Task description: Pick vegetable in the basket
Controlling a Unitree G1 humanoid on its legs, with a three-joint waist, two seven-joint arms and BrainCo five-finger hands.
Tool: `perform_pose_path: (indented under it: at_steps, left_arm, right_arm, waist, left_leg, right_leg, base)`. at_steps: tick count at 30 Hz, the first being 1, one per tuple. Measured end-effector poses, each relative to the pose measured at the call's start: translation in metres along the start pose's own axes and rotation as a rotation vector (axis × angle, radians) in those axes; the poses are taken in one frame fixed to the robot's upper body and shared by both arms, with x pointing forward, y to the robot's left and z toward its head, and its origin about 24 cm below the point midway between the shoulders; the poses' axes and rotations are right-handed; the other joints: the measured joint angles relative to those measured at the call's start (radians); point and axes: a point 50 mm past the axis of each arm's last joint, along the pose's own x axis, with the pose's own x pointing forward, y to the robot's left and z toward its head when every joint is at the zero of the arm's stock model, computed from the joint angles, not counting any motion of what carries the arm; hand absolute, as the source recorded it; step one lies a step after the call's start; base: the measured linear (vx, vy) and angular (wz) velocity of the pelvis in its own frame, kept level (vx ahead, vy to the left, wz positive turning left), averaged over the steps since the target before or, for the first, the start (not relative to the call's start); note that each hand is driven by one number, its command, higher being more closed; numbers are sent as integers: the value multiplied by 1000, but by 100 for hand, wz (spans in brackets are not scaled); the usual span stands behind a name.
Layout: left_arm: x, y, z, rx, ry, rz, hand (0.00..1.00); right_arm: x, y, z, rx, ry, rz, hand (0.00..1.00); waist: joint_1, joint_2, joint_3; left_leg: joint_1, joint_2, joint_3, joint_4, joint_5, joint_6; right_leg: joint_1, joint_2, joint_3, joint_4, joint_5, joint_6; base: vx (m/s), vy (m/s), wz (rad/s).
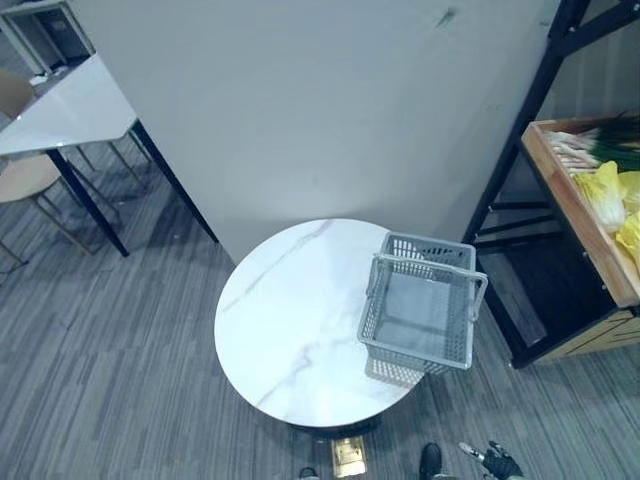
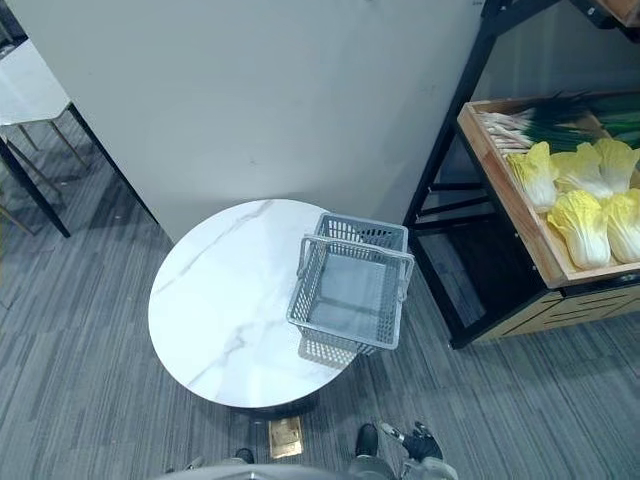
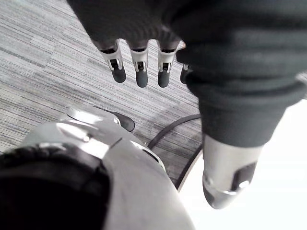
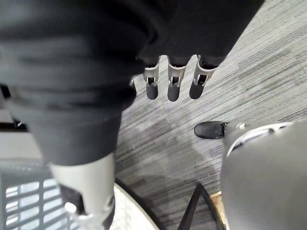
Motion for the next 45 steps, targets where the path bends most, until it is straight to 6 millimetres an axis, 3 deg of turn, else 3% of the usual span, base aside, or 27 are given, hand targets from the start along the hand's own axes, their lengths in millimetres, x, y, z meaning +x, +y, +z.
perform_pose_path:
  at_steps: [2, 5, 6, 7, 9, 10, 12, 13, 14, 15, 17, 18, 20, 22, 23, 25, 26, 29, 35, 40, 45]
  left_arm:
    - [-1, 5, -4, 27, 8, 10, 0]
    - [-3, 8, -10, 67, 23, 8, 0]
    - [-4, 8, -13, 77, 28, -1, 0]
    - [-4, 7, -13, 82, 28, -6, 0]
    - [-4, 3, -12, 114, 24, -32, 0]
    - [-3, 2, -12, 121, 20, -37, 0]
    - [-3, 1, -9, 149, 7, -49, 0]
    - [-3, 1, -8, 156, 3, -51, 0]
    - [-2, 1, -5, 166, -6, -54, 0]
    - [-2, 1, -3, 167, -13, -55, 0]
    - [-1, 2, 2, 172, -31, -57, 0]
    - [-1, 2, 4, 172, -35, -57, 0]
    - [-1, 1, 7, 173, -50, -65, 0]
    - [0, 1, 11, 163, -62, -65, 0]
    - [1, 0, 17, 145, -77, -66, 0]
    - [1, -2, 20, 140, -85, -70, 0]
    - [2, -4, 23, 138, -93, -76, 0]
    - [2, -5, 25, 125, -99, -77, 0]
    - [2, -3, 26, 67, -103, -65, 0]
    - [2, -2, 29, 25, -112, -60, 0]
    - [2, -2, 29, 12, -114, -57, 0]
  right_arm:
    - [0, -28, 5, 44, -11, -113, 0]
    - [0, -63, 29, 7, -58, -232, 0]
    - [-1, -83, 59, -58, -123, -291, 0]
    - [-1, -89, 74, -90, -157, -309, 0]
    - [-8, -104, 140, -259, -319, -373, 0]
    - [-10, -104, 156, -322, -361, -388, 0]
    - [-25, -97, 212, -533, -529, -433, 0]
    - [-29, -92, 225, -583, -579, -439, 0]
    - [-39, -76, 248, -673, -687, -436, 0]
    - [-45, -66, 259, -715, -747, -428, 0]
    - [-66, -24, 288, -841, -946, -356, 0]
    - [-70, -13, 293, -872, -983, -334, 0]
    - [-86, 31, 308, -987, -1131, -237, 0]
    - [-97, 56, 314, -1056, -1212, -177, 0]
    - [-110, 84, 317, -1129, -1302, -96, 0]
    - [-121, 104, 317, -1198, -1368, -26, 0]
    - [-128, 119, 315, -1269, -1410, 32, 0]
    - [-141, 143, 317, -1351, -1479, 106, 0]
    - [-155, 159, 324, -1505, -1529, 108, 0]
    - [-152, 160, 329, -1569, -1509, 72, 0]
    - [-150, 155, 348, -1568, -1461, -10, 0]
  waist:
    - [-3, -2, -2]
    - [-15, 0, -2]
    - [-17, 7, -7]
    - [-17, 11, -8]
    - [-18, 23, -7]
    - [-19, 26, -5]
    - [-20, 28, -3]
    - [-20, 27, -2]
    - [-19, 22, 0]
    - [-20, 19, 3]
    - [-18, 7, 12]
    - [-17, 6, 14]
    - [-14, -4, 28]
    - [-14, -11, 45]
    - [-10, -23, 66]
    - [-2, -29, 77]
    - [17, -30, 85]
    - [24, -33, 95]
    - [33, -46, 117]
    - [39, -57, 136]
    - [47, -61, 147]
  left_leg:
    - [13, -11, 18, -12, -2, 2]
    - [18, -19, 25, -19, -2, 1]
    - [19, -20, 45, -25, 0, 1]
    - [19, -20, 48, -28, 2, 4]
    - [17, -21, 70, -31, 5, 6]
    - [17, -20, 71, -31, 5, 5]
    - [16, -18, 69, -34, 3, 3]
    - [15, -17, 69, -34, 2, 2]
    - [12, -17, 70, -34, 2, 2]
    - [6, -17, 70, -33, 2, 2]
    - [-4, -17, 68, -31, 2, 2]
    - [-4, -17, 67, -31, 2, 2]
    - [-4, -19, 64, -30, 2, 2]
    - [-5, -19, 61, -26, 2, 2]
    - [-14, -20, 50, -16, 0, 4]
    - [-24, -21, 43, -10, 0, 4]
    - [-26, -21, 41, -8, 0, 4]
    - [-40, -20, 18, 4, 0, 4]
    - [-56, -18, 6, 17, 0, 5]
    - [-73, -17, -12, 22, 0, 5]
    - [-77, -20, -14, 20, 1, 6]
  right_leg:
    - [-2, -12, 7, 0, 0, 1]
    - [-6, -17, 20, 1, 4, 6]
    - [-22, -18, 35, 6, 14, 6]
    - [-29, -17, 41, 6, 24, 4]
    - [-53, -13, 64, 6, 32, 5]
    - [-54, -12, 66, 6, 32, 5]
    - [-56, -8, 65, 6, 32, 5]
    - [-58, -7, 65, 6, 32, 5]
    - [-67, -6, 67, 6, 32, 5]
    - [-72, -6, 68, 6, 32, 5]
    - [-81, -5, 69, 7, 32, 5]
    - [-81, -5, 69, 7, 32, 5]
    - [-81, -7, 68, 9, 32, 5]
    - [-82, -7, 67, 15, 32, 5]
    - [-83, -10, 61, 17, 32, 5]
    - [-87, -13, 55, 20, 32, 5]
    - [-87, -14, 54, 23, 32, 5]
    - [-86, -16, 37, 26, 32, 5]
    - [-89, -16, 28, 29, 32, 5]
    - [-95, -16, 15, 29, 32, 5]
    - [-98, -19, 11, 31, 32, 5]
  base:
    - [27, 41, -13]
    - [45, 25, -13]
    - [80, 23, -26]
    - [86, 12, -38]
    - [72, 3, -30]
    - [49, -3, -13]
    - [41, -9, 0]
    - [44, -10, -1]
    - [34, -9, -2]
    - [0, 0, 0]
    - [0, 0, 0]
    - [0, 0, 0]
    - [0, 0, 0]
    - [-15, -6, 4]
    - [-40, -14, 14]
    - [-32, -12, 13]
    - [-25, -13, 7]
    - [-21, -13, 14]
    - [-25, -11, 6]
    - [-17, -8, 8]
    - [1, 1, 1]
